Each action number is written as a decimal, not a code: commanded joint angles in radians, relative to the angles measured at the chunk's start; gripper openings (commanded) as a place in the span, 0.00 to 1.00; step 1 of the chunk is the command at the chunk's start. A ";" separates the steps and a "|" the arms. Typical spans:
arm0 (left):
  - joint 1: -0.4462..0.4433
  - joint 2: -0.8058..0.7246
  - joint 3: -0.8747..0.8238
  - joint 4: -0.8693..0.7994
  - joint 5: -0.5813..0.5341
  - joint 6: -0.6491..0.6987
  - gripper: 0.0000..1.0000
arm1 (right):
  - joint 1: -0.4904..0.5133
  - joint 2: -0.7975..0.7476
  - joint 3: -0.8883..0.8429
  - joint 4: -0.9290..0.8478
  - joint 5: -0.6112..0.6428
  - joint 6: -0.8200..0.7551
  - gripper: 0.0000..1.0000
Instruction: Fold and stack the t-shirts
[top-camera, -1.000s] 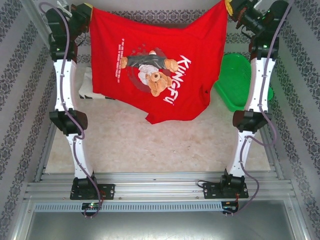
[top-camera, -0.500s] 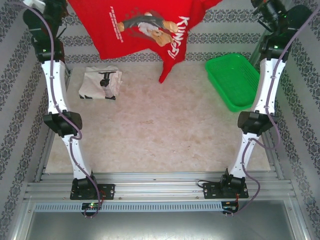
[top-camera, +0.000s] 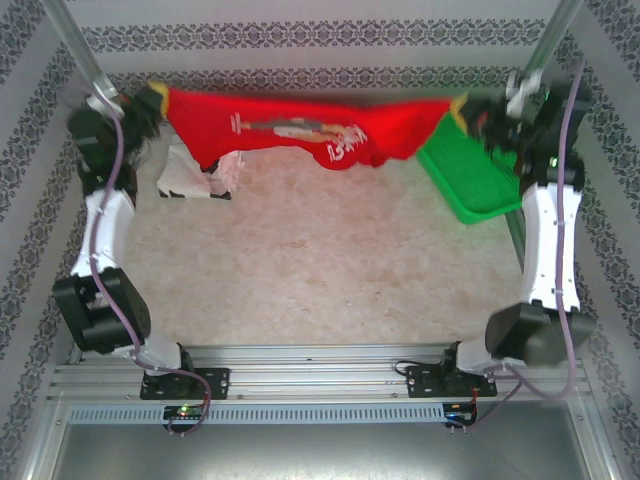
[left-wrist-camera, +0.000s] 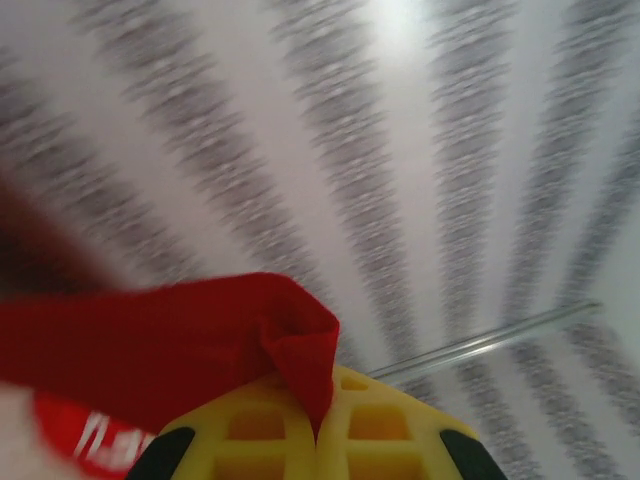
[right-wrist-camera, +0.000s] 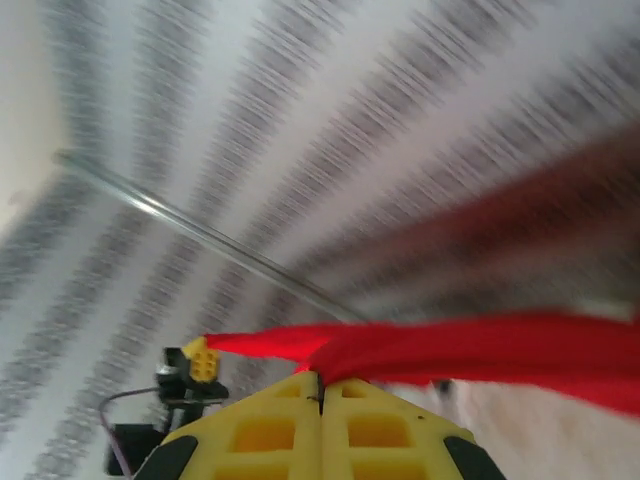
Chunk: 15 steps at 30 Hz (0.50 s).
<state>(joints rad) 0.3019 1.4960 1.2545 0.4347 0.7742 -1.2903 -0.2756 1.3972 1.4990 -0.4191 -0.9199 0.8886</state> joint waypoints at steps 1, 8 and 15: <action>0.022 -0.173 -0.267 -0.063 0.049 0.176 0.00 | -0.040 -0.120 -0.313 -0.089 0.036 -0.170 0.00; 0.031 -0.458 -0.624 -0.424 -0.002 0.305 0.00 | -0.065 -0.391 -0.631 -0.372 0.042 -0.315 0.00; 0.010 -0.566 -0.600 -0.970 -0.183 0.478 0.00 | -0.060 -0.593 -0.757 -0.621 0.125 -0.316 0.00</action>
<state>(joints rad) 0.3199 0.9630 0.6102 -0.2455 0.6937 -0.9356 -0.3256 0.8444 0.7738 -0.8959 -0.8474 0.6052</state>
